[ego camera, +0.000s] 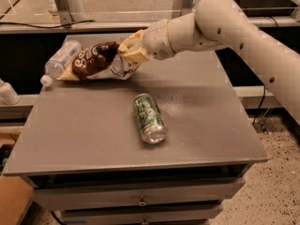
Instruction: Move brown chip bag near blue plastic bottle
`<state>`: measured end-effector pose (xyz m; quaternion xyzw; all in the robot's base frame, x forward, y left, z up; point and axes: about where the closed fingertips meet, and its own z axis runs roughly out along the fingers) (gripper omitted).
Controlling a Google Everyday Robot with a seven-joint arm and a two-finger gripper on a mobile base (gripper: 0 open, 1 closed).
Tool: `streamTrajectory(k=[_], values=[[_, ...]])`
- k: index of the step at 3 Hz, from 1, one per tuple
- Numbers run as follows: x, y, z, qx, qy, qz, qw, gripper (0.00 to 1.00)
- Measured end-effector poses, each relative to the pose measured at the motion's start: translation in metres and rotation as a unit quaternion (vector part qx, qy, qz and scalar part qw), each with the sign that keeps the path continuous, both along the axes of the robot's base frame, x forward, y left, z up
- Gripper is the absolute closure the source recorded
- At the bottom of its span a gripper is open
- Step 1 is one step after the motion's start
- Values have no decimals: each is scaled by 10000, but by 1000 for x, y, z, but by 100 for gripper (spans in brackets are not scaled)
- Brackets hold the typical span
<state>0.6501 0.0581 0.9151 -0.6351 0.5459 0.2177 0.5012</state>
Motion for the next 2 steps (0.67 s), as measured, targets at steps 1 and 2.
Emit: streamTrajectory(k=[1, 2], values=[[0, 0, -9, -134, -22, 39, 9999, 62], [0, -2, -13, -215, -42, 43, 9998, 40]])
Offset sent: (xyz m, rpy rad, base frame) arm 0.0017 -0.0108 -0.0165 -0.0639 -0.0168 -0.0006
